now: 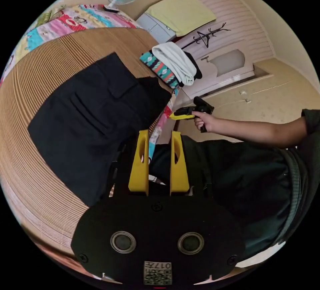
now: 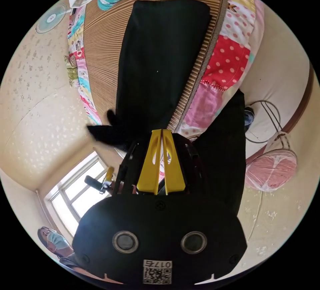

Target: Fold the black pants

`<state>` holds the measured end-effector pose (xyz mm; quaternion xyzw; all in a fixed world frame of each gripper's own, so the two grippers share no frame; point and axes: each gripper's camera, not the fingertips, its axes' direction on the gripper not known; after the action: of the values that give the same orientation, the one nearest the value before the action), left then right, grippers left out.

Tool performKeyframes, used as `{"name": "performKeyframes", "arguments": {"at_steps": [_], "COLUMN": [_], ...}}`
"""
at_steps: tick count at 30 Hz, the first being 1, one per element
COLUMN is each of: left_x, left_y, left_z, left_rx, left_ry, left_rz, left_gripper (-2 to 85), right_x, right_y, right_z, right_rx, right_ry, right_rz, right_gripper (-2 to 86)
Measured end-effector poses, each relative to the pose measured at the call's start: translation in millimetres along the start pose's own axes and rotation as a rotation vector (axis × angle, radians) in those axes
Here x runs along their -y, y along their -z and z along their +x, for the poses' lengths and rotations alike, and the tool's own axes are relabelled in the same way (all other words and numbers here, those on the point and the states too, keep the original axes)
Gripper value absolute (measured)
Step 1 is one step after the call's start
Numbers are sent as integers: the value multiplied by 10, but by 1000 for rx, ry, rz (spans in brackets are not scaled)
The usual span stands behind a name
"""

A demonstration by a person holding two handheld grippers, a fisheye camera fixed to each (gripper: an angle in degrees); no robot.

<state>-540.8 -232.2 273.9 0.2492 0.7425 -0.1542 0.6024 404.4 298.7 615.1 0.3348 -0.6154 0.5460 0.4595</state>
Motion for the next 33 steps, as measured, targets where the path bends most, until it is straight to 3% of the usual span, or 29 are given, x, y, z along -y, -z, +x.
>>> {"name": "performKeyframes", "arguments": {"at_steps": [3,8,12,16,20,22,25,28,33], "left_x": [-113,-941,-1419,-1533,-1746,-1820,-1678,-1219,-261], "left_y": [-324,176,232,-352,-699,-662,-351,98,519], "left_z": [-351,-1340,-2013,-2652,-2931,-2961,-2753,-2278,-1400], "left_rx": [29,187,215,16,-281,-387,-487,-339,25], "left_ry": [111,601,863,971,1068,1042,835,623,345], "left_rz": [-13,259,316,172,243,302,400,348,233], "left_gripper": [81,126,162,150,90,70,61,57,54], "right_x": [27,164,320,399,456,517,674,747,699], "right_y": [26,-51,-262,-478,-804,-1013,-1395,-1583,-1956], "right_z": [22,-157,-496,-926,-1380,-1458,-1398,-1339,-1501], "right_rx": [15,-57,-164,-314,-519,-612,-679,-542,-275], "right_ry": [25,148,267,409,576,596,517,366,477], "right_rz": [-23,-121,-182,-157,-116,-141,-246,-264,-475], "right_gripper": [4,4,4,4,4,3,3,2,2]}}
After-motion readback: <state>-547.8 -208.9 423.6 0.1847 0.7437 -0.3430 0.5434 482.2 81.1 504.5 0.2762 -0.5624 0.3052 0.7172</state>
